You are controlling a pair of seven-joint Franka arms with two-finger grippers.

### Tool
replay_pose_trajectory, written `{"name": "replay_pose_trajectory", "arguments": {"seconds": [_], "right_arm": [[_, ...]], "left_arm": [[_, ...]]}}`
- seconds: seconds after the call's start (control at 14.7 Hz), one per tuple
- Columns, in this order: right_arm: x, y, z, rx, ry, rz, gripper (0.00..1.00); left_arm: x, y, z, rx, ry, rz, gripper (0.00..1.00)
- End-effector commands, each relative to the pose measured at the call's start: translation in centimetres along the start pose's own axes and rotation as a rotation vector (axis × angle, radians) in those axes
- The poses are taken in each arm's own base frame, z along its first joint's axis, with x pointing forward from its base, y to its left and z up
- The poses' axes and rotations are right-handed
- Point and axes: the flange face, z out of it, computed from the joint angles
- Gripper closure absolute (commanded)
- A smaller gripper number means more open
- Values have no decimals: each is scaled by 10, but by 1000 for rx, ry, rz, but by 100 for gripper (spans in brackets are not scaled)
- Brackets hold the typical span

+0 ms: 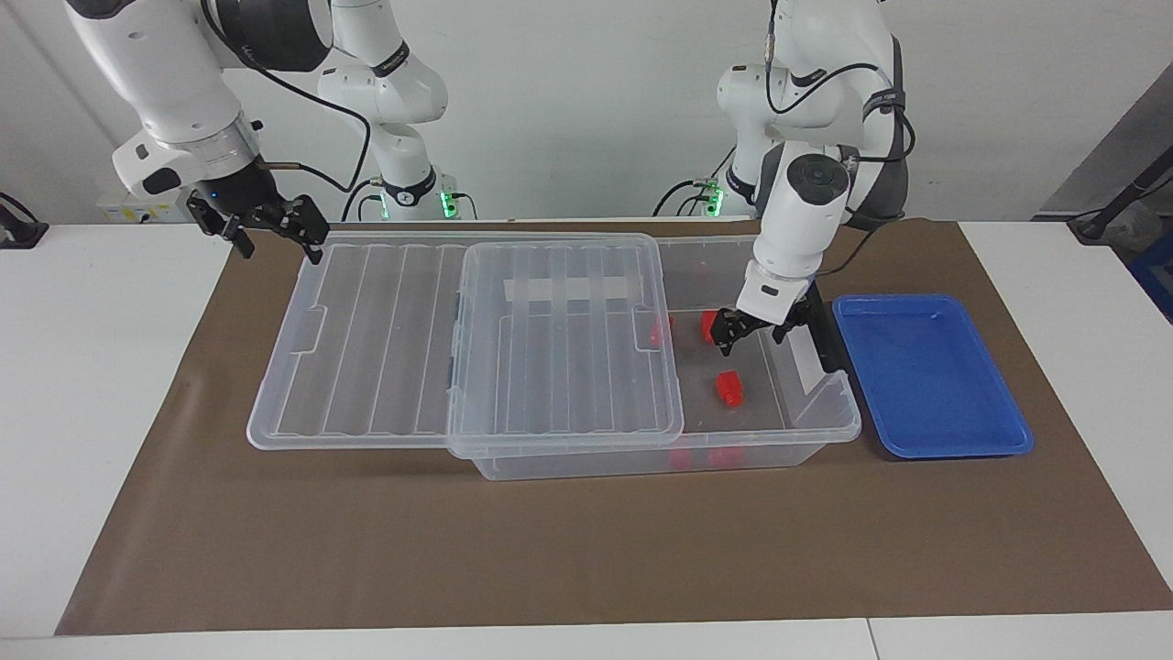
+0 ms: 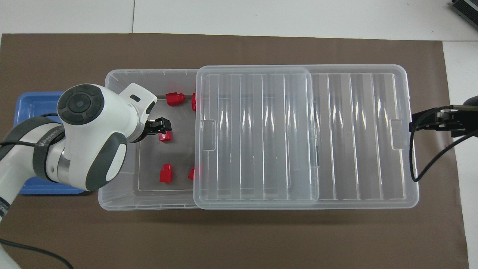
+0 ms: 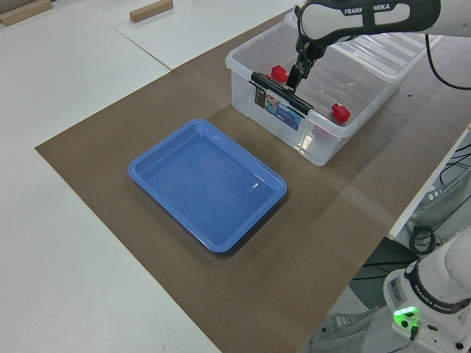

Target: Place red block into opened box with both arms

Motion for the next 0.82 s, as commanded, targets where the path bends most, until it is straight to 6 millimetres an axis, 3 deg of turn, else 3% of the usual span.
{"name": "replay_pose_trajectory", "arguments": {"seconds": [0.0,0.07,0.14,0.2,0.41,0.68,0.75], "right_arm": [[-5,9,8,4,33,20,10],[-3,14,12,4,41,12,46],[-1,24,16,2,48,-16,96],[2,30,21,2,63,-27,100],[6,58,39,2,86,26,100],[17,83,63,1,115,63,100],[19,84,68,1,109,57,100]], "left_arm": [[6,-5,-37,37,-19,23,0],[10,-12,-49,43,-29,38,0],[17,-24,-60,45,-36,53,0],[23,-39,-73,45,-38,75,0],[33,-107,-109,36,-20,130,0],[44,-199,-125,34,-17,245,0],[42,-214,-126,34,-17,271,0]]}}
